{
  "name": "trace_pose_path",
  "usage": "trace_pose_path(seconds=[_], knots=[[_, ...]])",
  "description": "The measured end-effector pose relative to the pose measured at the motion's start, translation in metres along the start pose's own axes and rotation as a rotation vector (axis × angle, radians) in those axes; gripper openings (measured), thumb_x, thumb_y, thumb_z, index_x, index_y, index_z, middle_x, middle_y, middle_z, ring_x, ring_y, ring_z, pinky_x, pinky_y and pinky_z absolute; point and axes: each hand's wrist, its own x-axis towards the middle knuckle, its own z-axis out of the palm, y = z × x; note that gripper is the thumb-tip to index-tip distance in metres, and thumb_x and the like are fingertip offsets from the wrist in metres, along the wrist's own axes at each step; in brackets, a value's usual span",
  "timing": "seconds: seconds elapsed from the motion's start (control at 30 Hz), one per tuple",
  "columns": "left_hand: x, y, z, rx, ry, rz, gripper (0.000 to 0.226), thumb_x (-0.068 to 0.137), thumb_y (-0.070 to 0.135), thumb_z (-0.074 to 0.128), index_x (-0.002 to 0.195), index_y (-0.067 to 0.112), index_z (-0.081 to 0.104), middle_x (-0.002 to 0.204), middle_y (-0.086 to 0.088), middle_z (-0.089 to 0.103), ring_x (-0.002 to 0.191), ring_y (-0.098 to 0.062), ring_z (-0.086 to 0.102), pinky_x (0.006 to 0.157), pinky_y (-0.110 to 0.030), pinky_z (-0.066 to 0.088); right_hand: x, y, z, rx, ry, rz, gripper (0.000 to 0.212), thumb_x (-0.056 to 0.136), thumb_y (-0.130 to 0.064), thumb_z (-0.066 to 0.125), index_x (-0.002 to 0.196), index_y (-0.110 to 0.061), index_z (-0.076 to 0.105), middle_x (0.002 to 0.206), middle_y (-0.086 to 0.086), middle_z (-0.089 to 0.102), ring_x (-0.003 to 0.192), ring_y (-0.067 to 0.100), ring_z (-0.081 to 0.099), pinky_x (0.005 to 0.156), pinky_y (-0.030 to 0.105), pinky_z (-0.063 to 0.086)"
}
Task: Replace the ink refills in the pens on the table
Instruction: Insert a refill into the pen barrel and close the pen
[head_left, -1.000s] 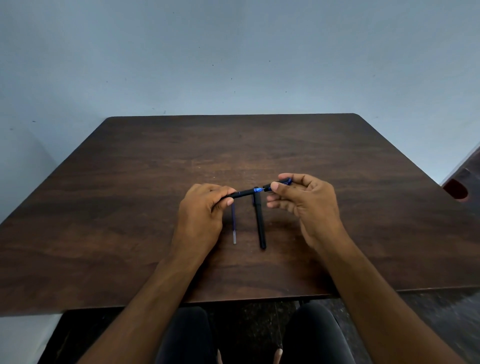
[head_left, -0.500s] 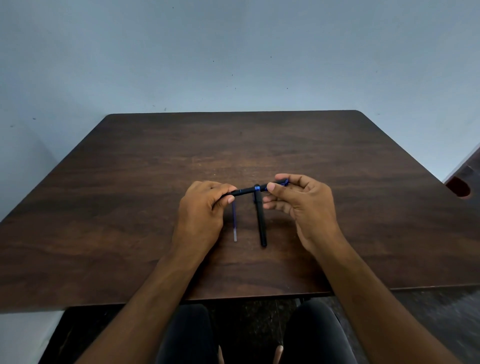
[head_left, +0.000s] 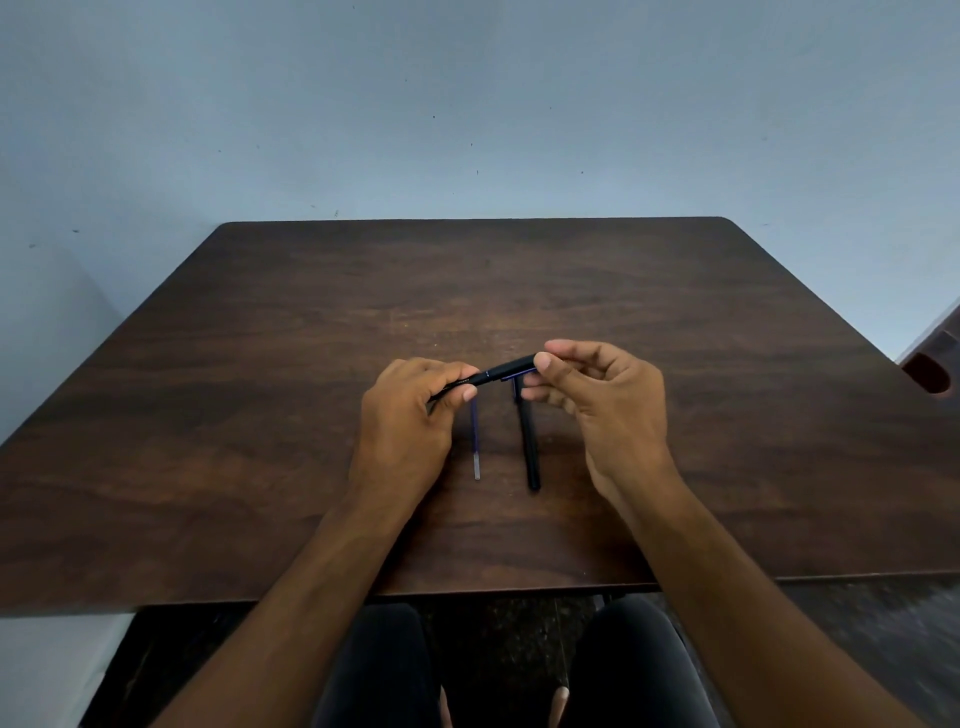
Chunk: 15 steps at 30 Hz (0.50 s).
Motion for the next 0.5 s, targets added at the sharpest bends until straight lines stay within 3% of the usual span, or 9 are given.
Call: trace_pose_path(seconds=[0.1,0.23,0.5], knots=[[-0.001,0.001,-0.001,-0.039,0.002,-0.035,0.021,0.083,0.015,0.076,0.103,0.02,0.077,0.093,0.011,0.071,0.09,-0.008,0.061,0.082,-0.016,0.046,0.0,0.001,0.002,-0.051,0.046,-0.056,0.01,0.081,-0.008,0.082,0.09,-0.007,0.078,0.077,0.012,0.079,0.07,0.027,0.077,0.078,0.045,0.065],[-0.001,0.001,-0.002,-0.079,0.046,-0.054,0.022,0.081,0.008,0.077,0.101,0.015,0.078,0.089,0.003,0.072,0.085,-0.014,0.064,0.078,-0.02,0.049,-0.002,0.004,0.007,-0.157,0.068,-0.123,0.008,0.083,-0.011,0.082,0.09,-0.01,0.079,0.074,0.008,0.078,0.067,0.023,0.076,0.083,0.043,0.063],[-0.001,0.001,-0.002,-0.118,0.059,-0.101,0.022,0.08,0.003,0.077,0.1,0.014,0.078,0.083,0.0,0.069,0.079,-0.012,0.063,0.073,-0.012,0.047,-0.002,0.006,0.015,-0.249,0.095,-0.19,0.008,0.085,-0.013,0.081,0.091,-0.009,0.079,0.069,0.003,0.077,0.065,0.016,0.076,0.08,0.029,0.062]])
